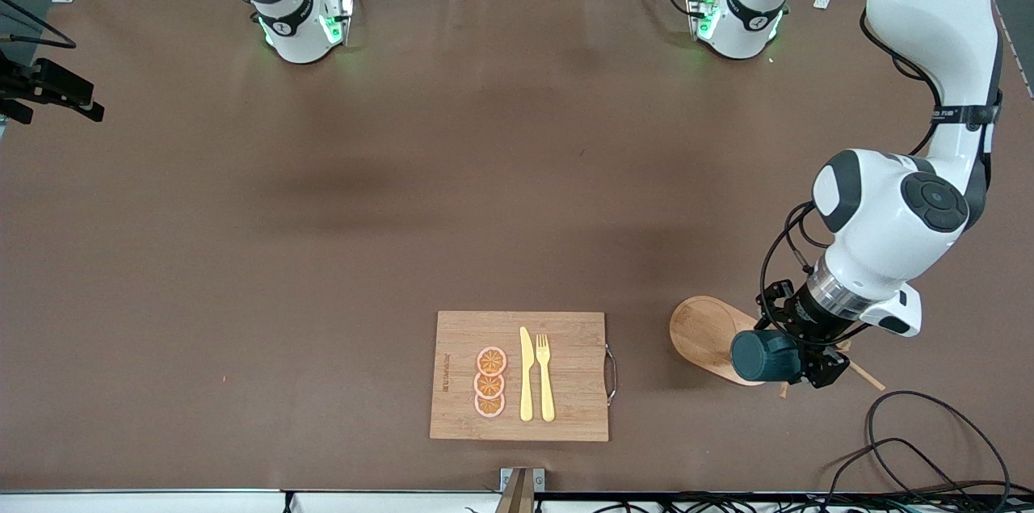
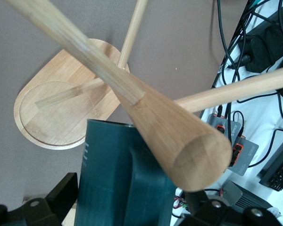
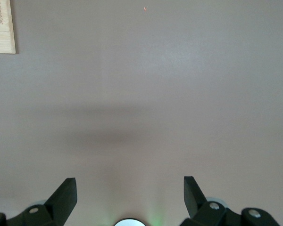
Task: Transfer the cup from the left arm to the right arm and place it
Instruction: 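Close the left gripper on the teal mug's rim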
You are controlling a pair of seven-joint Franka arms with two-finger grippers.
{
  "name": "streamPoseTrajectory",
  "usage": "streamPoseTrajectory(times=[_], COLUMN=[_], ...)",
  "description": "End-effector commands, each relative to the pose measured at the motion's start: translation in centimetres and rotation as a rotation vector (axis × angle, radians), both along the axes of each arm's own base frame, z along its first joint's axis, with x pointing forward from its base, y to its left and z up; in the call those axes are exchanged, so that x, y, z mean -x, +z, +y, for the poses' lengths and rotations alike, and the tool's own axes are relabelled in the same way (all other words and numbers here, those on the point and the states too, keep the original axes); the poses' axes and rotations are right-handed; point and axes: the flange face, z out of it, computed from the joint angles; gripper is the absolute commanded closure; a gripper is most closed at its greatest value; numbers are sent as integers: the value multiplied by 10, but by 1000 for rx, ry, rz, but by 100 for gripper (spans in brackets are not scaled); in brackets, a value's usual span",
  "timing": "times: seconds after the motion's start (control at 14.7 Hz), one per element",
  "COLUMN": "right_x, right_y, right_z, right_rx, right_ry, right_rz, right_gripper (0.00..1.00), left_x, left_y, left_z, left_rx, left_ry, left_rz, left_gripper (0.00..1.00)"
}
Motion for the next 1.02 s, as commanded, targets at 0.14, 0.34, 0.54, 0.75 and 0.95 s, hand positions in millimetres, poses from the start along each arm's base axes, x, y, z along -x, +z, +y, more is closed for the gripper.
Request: streamPoseTrajectory(times=[0.14,0.34,0.54,0.75,0.95], right_x=[8,8,8,8,8], right_y=[4,5,4,4,4], right_z=[3,3,3,3,3], right_rx=[-14,-14,-14,-14,-14], right_ry=[-2,1,0,0,0], right_rz=[-6,-9,-8,-6,-6], right_gripper=[0,0,0,0,0], left_x=[-9,-9,-13,-12,-7], left_y=[-10,-8,8,25,41], left_z=[-7,-5,-4,-6,-13], left_rx=[21,23,27,29,22], left_ry=[4,9,9,6,-10], left_rz=[-24,-26,-54,-68,-59], left_gripper=[12,39,46,46,46])
